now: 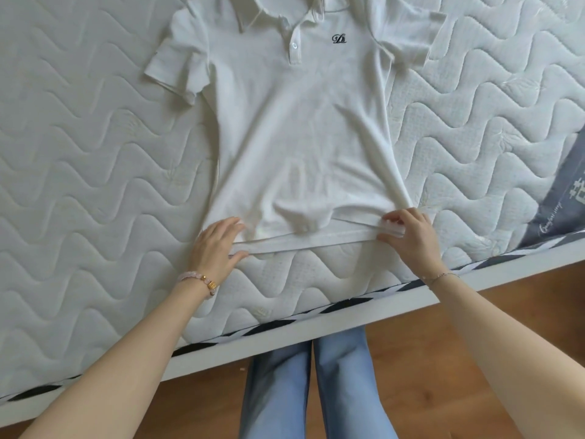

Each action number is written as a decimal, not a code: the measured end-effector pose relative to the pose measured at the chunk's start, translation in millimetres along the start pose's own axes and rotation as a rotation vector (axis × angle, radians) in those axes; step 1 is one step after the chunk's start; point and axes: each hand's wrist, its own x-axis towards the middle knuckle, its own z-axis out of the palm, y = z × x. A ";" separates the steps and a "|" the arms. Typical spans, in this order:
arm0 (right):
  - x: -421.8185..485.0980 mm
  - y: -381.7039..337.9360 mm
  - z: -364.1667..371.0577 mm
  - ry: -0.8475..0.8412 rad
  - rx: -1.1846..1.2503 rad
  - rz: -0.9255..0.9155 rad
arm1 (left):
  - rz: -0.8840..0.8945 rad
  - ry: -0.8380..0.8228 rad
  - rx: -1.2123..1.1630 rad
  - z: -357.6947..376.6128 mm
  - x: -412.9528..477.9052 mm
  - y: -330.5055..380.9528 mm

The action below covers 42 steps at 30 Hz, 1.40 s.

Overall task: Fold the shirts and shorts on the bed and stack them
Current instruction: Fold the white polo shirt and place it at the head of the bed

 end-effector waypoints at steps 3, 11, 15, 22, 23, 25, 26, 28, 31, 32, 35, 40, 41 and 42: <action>6.3 0.8 -1.4 0.012 0.054 0.014 | -0.004 0.043 -0.045 -1.6 5.9 0.0; 9.2 4.7 -5.1 0.027 0.042 -0.011 | 0.045 0.128 0.070 -6.2 11.7 8.2; 5.8 9.8 -12.8 0.024 -0.011 -0.044 | 0.096 0.139 0.145 -11.3 9.9 12.5; -13.6 37.7 -28.6 -0.061 -0.206 -0.103 | 0.131 0.111 0.153 -3.1 -23.3 9.6; -14.4 39.3 -29.0 -0.066 -0.218 -0.096 | 0.131 0.107 0.145 -0.7 -24.3 12.0; -13.7 37.8 -28.8 -0.082 -0.226 -0.086 | 0.123 0.094 0.121 0.8 -21.8 18.6; -13.2 35.2 -29.2 -0.094 -0.224 -0.078 | 0.121 0.070 0.108 0.8 -20.1 20.9; -11.8 30.8 -32.1 -0.124 -0.201 -0.068 | 0.122 0.034 0.083 -0.5 -15.8 21.5; -8.4 24.8 -39.5 -0.085 -0.083 -0.050 | 0.037 0.072 0.048 -9.7 -8.9 16.6; -5.9 22.4 -40.9 -0.037 -0.023 -0.025 | -0.041 0.115 0.037 -12.9 -6.1 15.1; 4.5 17.6 -37.8 0.048 0.149 0.117 | -0.402 0.159 -0.057 -19.8 5.1 9.3; 17.6 14.4 -28.9 -0.002 0.339 0.350 | -0.661 0.111 -0.416 -15.7 18.4 -9.9; 18.5 14.2 -28.4 -0.031 0.366 0.371 | -0.695 0.112 -0.484 -16.2 19.1 -10.4; 19.3 14.5 -27.9 -0.062 0.364 0.374 | -0.717 0.109 -0.554 -16.4 19.0 -10.3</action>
